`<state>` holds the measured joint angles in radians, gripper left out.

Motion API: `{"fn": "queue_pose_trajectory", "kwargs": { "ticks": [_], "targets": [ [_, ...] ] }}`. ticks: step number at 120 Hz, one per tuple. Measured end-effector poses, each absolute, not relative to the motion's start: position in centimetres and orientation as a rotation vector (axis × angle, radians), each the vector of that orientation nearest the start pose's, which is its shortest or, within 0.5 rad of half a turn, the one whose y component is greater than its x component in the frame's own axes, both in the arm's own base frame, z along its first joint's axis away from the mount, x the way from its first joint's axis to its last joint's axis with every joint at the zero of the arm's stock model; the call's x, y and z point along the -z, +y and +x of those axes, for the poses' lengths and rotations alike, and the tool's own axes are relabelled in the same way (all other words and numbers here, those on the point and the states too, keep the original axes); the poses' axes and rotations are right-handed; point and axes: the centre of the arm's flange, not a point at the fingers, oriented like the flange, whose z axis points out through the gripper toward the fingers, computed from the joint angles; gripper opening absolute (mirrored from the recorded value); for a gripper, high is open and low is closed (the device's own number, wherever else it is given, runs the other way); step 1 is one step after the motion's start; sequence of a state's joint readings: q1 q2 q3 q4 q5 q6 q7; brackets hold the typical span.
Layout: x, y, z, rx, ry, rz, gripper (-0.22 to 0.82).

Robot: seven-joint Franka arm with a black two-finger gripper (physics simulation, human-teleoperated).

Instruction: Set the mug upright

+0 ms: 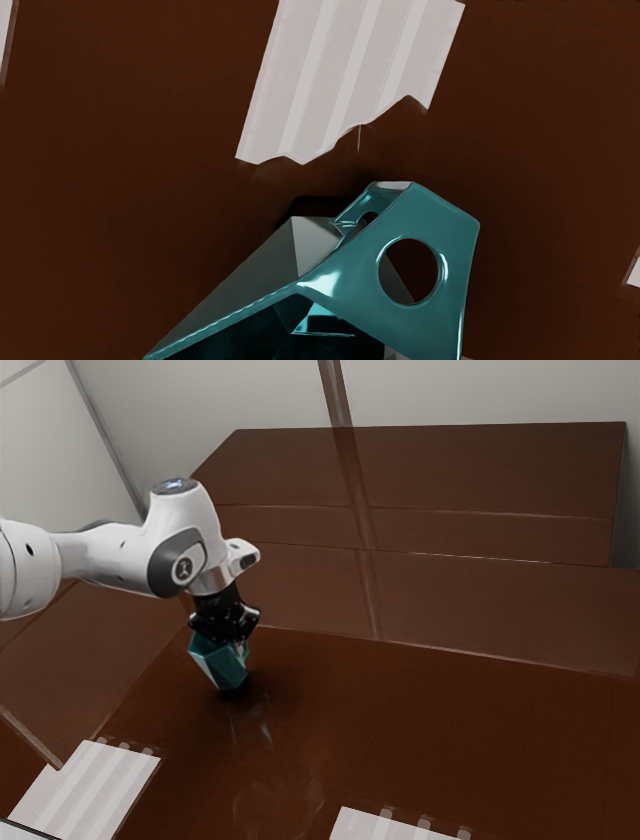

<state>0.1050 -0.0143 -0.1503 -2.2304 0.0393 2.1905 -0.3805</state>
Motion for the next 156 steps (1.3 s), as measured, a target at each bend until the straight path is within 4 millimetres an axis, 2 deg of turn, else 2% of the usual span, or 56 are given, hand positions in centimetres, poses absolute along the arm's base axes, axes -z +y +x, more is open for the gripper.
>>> {"fn": "queue_pose_trajectory", "kwargs": {
  "ticks": [23,58,72,92,107,132,144,150,156],
  "targets": [
    [-35.5,-2.9,52.4,-0.04,-0.584,-3.053,-0.18],
    [-34.5,-1.7,52.8,-0.034,-0.741,-3.024,-0.18],
    [-34.4,-1.9,53.0,-0.032,-0.769,-3.018,-0.18],
    [-35.5,-3.1,53.1,-0.008,-0.783,-3.026,0.19],
    [-37.0,-3.5,52.9,0.032,-0.785,-3.026,0.38],
    [-40.3,-4.5,52.4,0.112,-0.775,-3.03,0.52],
    [-41.9,-7.8,52.1,0.153,-0.687,-3.055,0.55],
    [-43.5,-9.4,52.4,0.188,-0.632,-3.073,0.56],
    [-44.9,-10.1,52.7,0.207,-0.595,-3.082,0.57]
  ]
}}
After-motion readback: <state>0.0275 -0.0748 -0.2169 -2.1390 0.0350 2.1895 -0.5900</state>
